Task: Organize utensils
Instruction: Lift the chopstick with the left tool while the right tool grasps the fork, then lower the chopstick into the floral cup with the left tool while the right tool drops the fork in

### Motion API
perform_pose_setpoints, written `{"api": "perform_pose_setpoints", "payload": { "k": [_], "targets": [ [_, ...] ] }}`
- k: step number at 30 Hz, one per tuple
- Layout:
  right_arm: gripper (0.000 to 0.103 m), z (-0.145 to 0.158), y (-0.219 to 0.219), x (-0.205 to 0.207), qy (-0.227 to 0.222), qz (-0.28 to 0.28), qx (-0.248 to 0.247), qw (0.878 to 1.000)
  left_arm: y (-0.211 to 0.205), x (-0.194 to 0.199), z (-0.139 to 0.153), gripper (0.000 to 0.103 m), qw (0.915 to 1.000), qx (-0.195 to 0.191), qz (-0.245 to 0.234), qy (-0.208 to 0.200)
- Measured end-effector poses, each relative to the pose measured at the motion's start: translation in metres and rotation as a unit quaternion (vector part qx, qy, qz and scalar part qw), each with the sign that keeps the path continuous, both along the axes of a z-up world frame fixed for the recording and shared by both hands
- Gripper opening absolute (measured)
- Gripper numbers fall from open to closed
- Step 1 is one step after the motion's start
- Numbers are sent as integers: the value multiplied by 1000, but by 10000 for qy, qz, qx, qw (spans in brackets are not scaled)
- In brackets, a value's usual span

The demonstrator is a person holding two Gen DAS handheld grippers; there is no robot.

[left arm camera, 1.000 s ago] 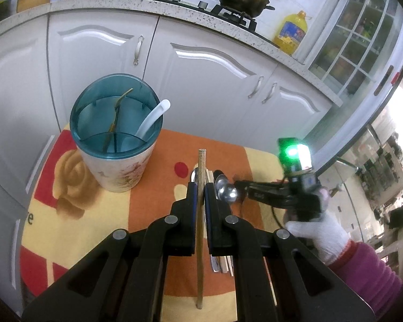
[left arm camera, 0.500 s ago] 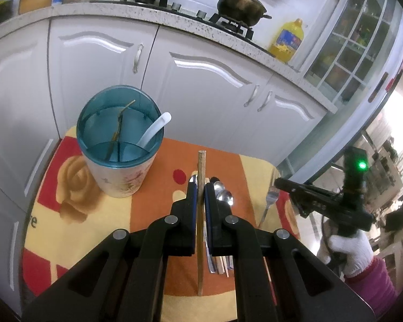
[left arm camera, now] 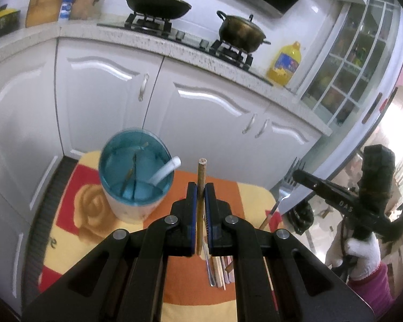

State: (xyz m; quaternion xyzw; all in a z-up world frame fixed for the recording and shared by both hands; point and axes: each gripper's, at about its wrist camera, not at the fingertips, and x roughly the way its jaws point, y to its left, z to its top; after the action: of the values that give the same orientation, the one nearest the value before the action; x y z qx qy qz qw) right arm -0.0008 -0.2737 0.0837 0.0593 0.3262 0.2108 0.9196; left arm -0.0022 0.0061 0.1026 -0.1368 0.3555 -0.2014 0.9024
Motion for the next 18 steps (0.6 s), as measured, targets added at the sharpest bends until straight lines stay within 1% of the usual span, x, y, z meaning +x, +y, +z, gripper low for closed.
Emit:
{"api": "perform_pose_setpoints", "payload": {
  "k": [5,11,15,18],
  "targets": [
    [2,33,26,15,-327,203,28,9993,18,13,27,4,9997,-2,152,-212],
    [2,70,62,42,-685,389,-11,9969,43,32,68,4,9976,61,383,-582],
    [2,85,83,65,-813,431,-22,9958,57,47,83,4,9956,205,551,-727],
    [2,87,97,82,-886,376,-156,9952,65,59,83,4,9944,352,675,-735]
  ]
}}
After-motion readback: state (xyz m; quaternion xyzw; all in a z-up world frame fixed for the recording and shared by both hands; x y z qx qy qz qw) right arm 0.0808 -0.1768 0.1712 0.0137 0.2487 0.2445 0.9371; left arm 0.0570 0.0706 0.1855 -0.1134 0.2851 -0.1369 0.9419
